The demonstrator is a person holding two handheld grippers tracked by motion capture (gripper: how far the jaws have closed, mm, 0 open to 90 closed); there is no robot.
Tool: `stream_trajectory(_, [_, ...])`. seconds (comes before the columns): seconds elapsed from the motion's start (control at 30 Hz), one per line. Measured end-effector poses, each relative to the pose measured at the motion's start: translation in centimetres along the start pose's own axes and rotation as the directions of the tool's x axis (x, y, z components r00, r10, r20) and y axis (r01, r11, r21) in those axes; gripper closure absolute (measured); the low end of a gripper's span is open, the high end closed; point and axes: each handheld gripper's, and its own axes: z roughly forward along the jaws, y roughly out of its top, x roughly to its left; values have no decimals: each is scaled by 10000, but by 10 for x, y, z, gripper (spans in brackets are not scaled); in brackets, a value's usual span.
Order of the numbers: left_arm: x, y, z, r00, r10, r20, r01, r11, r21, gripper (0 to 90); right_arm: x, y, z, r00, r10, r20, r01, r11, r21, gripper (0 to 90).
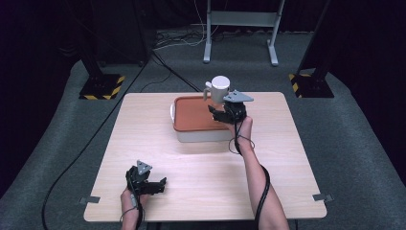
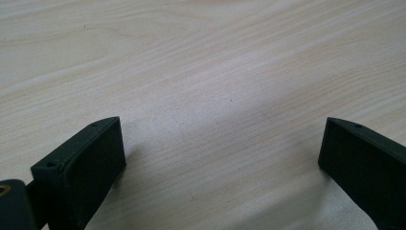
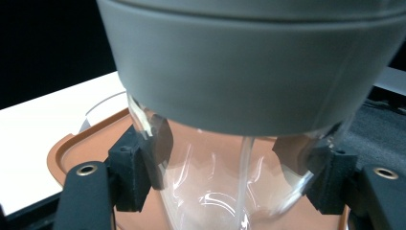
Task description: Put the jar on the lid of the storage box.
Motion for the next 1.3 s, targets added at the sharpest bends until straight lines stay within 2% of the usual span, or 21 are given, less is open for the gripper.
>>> stream_trajectory(0.47, [0,0,0,10000,10,-3,-10,10000,2,18,-1,-1,10,9998,182,-55,-181,9998,38,298])
stream_trajectory(1.3, [0,0,0,10000,15,5,-15,10000,-3,19,2,3,28,9998,185,-102,-183,9997,144,298])
